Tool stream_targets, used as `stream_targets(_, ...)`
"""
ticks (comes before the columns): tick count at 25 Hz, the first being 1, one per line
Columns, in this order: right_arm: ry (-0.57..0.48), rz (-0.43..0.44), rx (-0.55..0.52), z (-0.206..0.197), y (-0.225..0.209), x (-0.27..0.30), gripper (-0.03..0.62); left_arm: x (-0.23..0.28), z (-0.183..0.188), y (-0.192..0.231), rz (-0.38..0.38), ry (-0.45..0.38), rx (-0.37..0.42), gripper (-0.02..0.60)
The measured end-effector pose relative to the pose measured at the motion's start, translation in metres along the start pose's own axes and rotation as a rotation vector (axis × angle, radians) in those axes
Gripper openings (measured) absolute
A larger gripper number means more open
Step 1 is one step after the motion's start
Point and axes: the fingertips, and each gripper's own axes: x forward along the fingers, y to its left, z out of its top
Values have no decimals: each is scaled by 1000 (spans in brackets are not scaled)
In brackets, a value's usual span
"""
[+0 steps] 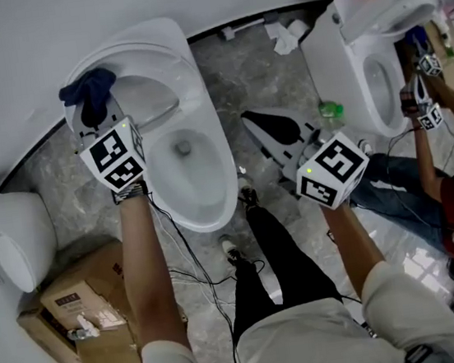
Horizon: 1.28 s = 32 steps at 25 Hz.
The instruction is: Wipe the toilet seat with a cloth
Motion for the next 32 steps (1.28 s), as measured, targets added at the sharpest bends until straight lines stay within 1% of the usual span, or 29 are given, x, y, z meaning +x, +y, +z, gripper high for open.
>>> stream_targets(2,-2,-1,-5,1,-2,1,29,0,2,-8,-24,-7,3,37)
stream_targets(6,7,10,-51,9,-9,11,29,-3,9,-34,-111,-35,-19,37)
stream_targets(9,14,32,-107,21,-16,28,31,-16,12,-53,-160,-53,-41,37)
stream_targets(13,32,74,-207,41,-22,60,31,-45,15,-67,-206,-74,-103,37)
stream_targets(16,32,105,-300,56,-24,90,34,-65,22,-59,-210,-99,-134,37)
stream_targets(17,37,119,-330,59,-23,102,44,-70,26,-53,-209,-107,-139,37)
stream_targets(19,66,152,-379,62,-22,127,109,-78,33,-39,-204,-121,-149,37)
stream_targets(20,84,169,-396,61,-21,140,132,-82,36,-33,-200,-125,-155,37)
stream_targets(21,100,184,-410,61,-20,152,141,-86,38,-28,-195,-126,-162,37)
stream_targets(24,137,207,-448,57,-19,185,146,-98,42,-17,-183,-118,-173,37)
stream_targets(27,178,202,-501,49,-27,210,149,-106,39,-11,-185,-103,-172,37)
stream_targets(30,238,197,-554,40,-35,223,153,-118,34,-8,-190,-92,-195,37)
stream_targets(32,274,204,-570,33,-34,227,160,-129,30,-6,-194,-85,-198,37)
